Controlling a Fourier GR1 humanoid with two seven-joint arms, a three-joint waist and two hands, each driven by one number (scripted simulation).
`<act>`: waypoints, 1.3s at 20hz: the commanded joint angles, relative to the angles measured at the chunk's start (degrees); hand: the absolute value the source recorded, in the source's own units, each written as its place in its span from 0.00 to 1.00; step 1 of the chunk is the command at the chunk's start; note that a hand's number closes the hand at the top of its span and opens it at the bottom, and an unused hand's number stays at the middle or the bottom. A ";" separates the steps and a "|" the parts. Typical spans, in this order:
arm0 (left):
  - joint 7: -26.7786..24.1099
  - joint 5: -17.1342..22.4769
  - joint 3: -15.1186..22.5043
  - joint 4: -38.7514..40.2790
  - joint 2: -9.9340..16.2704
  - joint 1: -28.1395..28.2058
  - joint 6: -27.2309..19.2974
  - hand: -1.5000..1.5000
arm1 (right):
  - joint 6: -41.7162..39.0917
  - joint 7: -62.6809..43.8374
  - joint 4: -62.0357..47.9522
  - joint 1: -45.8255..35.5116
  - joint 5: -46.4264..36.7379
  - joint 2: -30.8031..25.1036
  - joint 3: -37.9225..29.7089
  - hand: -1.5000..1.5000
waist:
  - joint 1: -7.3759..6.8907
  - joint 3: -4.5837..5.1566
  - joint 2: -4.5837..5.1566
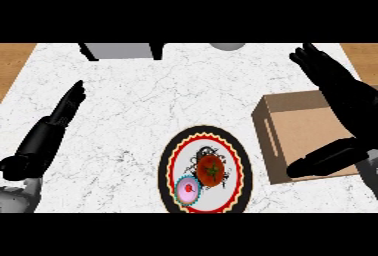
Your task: Pick the tomato from the plate and place it in the cardboard box
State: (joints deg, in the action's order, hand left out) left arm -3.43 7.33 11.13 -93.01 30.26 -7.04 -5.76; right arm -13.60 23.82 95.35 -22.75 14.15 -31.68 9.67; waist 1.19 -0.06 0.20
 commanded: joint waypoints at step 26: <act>-1.76 -3.46 0.23 6.22 -5.10 -5.36 6.30 0.50 | -1.82 -11.30 25.94 11.73 -67.13 -7.09 26.55 0.00 | -0.80 0.08 -0.36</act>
State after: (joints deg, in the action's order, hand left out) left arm -5.20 4.98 11.15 -86.79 26.44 -12.95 0.52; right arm -14.91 18.13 118.30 -14.26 -44.85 -40.43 31.73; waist 0.67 0.06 -0.30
